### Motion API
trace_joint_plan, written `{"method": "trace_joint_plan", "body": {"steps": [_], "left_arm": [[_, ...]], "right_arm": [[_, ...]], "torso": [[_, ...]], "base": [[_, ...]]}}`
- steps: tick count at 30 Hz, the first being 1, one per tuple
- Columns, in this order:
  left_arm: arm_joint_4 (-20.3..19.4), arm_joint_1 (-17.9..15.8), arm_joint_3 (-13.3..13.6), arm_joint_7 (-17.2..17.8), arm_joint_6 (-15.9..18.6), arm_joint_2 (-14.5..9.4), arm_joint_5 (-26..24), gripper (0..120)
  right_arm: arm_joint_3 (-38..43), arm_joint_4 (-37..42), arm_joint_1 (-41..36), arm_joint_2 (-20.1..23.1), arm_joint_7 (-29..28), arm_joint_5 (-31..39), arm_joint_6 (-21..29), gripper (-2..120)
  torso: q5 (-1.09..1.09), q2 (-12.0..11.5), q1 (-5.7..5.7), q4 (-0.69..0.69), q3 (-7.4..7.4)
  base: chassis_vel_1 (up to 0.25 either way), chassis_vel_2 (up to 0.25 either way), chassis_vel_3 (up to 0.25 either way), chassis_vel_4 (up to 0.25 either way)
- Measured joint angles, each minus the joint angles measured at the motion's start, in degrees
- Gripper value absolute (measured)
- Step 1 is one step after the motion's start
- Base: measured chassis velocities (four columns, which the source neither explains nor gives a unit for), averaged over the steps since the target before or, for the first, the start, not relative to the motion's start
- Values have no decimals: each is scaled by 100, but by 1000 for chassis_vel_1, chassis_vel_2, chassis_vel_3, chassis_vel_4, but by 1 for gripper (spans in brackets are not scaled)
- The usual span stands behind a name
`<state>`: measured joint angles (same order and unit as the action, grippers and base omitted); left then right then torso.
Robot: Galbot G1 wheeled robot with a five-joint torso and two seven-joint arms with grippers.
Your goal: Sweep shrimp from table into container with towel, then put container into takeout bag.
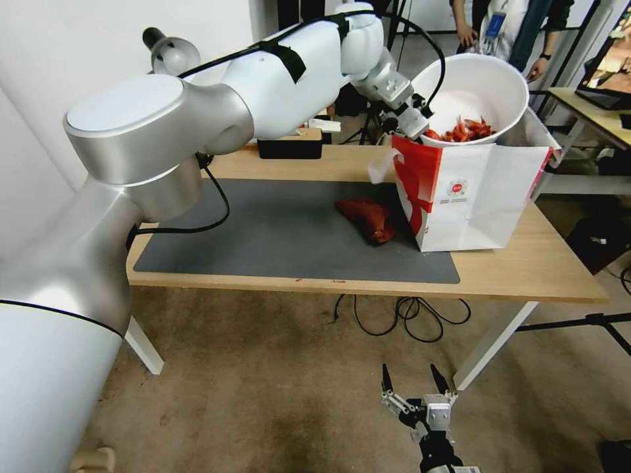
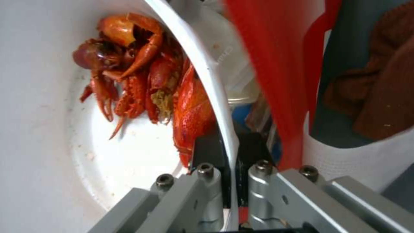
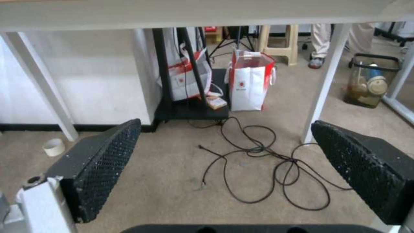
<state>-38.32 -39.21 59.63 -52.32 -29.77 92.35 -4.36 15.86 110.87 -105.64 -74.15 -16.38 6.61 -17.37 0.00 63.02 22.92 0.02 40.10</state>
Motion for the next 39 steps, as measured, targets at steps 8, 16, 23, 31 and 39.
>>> {"method": "trace_joint_plan", "body": {"steps": [8, 16, 23, 31, 39], "left_arm": [[-329, -196, 217, -12, 271, -6, -228, 0], [-474, -316, 269, 153, 496, -12, -404, 18], [-526, -311, 299, 183, 540, -16, -486, 45], [-662, -304, 353, 401, 648, -20, -713, 76], [-659, -299, 358, 518, 701, -21, -928, 98]], "right_arm": [[-53, 7, -13, -26, 3, -57, 0, 100], [-54, 16, -37, -22, 9, -71, -7, 100], [-81, 20, -17, -1, 12, -79, -7, 100], [-84, 10, 5, 40, 12, -67, 17, 100], [-78, -6, 7, 55, 10, -58, 38, 100]], "torso": [[0, 0, 0, -1, 0], [0, 0, 0, -2, 0], [0, 0, 0, -1, 0], [0, 0, 0, -1, 0], [0, 0, 0, -1, 0]], "base": [[0, 0, 0, 0], [0, 0, 0, 0], [0, 0, 0, 0], [0, 0, 0, 0], [0, 0, 0, 0]]}}
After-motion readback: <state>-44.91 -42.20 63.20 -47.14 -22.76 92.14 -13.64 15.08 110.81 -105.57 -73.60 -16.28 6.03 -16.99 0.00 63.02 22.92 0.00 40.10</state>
